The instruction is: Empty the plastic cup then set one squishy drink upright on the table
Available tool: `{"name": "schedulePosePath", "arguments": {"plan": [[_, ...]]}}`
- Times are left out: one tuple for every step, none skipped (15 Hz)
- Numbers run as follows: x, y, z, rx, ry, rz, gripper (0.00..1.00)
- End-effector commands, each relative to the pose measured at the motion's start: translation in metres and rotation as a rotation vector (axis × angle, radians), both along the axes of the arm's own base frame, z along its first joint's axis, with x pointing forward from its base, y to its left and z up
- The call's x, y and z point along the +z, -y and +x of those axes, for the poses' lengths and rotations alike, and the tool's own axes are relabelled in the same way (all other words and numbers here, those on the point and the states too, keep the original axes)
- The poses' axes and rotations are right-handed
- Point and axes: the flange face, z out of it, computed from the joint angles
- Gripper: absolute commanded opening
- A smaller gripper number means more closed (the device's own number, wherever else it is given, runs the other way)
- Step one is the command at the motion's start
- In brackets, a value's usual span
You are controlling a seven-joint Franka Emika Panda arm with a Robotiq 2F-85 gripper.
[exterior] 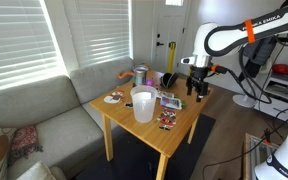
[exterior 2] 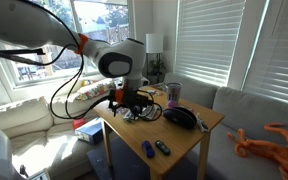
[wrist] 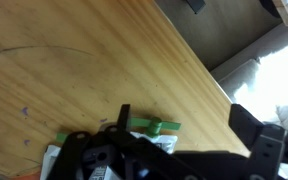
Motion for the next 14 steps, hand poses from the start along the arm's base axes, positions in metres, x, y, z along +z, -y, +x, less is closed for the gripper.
{"name": "schedulePosePath", "arguments": {"plan": [[-0.01,0.004,0.001,0.046,0.05,0.0,1.0],[-0.012,0.003,0.003,0.05,0.064,0.001,1.0],[-0.015,0.002,0.004,0.05,0.081,-0.007,1.0],[-0.018,0.001,0.005,0.051,0.096,-0.006,1.0],[-0.02,0.0,0.007,0.052,0.108,-0.008,0.95],[-0.023,0.0,0.008,0.055,0.118,-0.014,0.88],[-0.026,-0.001,0.009,0.056,0.129,-0.016,0.86],[-0.028,-0.002,0.01,0.057,0.136,-0.015,0.83],[-0.03,-0.002,0.012,0.057,0.145,-0.018,0.78],[-0.032,-0.004,0.013,0.061,0.152,-0.015,0.81],[-0.034,-0.006,0.014,0.065,0.159,-0.013,0.81],[-0.035,-0.007,0.014,0.07,0.165,-0.008,0.83],[-0.037,-0.008,0.015,0.073,0.171,-0.004,0.84],[-0.037,-0.01,0.016,0.076,0.177,0.003,0.84]]}}
